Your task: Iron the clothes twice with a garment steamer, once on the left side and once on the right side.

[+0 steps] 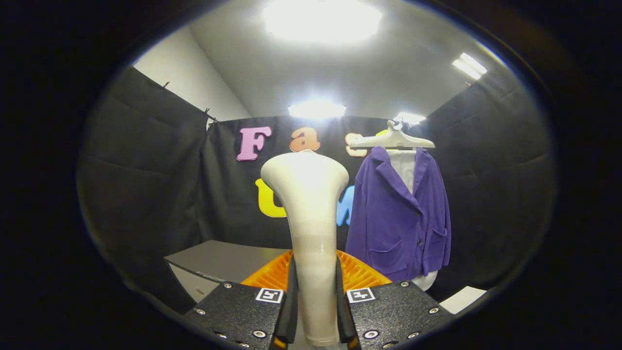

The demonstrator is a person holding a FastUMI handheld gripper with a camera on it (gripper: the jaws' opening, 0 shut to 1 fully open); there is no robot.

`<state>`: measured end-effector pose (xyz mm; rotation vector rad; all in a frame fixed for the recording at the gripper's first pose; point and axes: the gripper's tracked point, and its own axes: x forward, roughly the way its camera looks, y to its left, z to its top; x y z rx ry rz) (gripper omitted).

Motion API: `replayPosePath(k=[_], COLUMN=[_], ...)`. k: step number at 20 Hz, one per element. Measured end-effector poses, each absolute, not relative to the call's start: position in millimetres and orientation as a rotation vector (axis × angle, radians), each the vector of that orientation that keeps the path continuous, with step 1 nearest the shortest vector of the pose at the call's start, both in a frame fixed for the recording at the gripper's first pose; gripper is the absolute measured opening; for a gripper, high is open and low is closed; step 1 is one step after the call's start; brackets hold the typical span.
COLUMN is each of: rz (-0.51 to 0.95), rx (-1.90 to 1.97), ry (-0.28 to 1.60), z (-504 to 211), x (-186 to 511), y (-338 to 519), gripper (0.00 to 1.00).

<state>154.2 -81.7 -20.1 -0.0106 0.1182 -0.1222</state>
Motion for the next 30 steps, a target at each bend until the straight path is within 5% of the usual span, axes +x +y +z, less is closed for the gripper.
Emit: replayPosePath(k=[15,30], rz=[-0.297,-0.427], rx=[-0.053,-0.091], ry=[0.029,0.041], z=[36,17], x=[285,369], y=[-189,-289], gripper=[0.33,0.33])
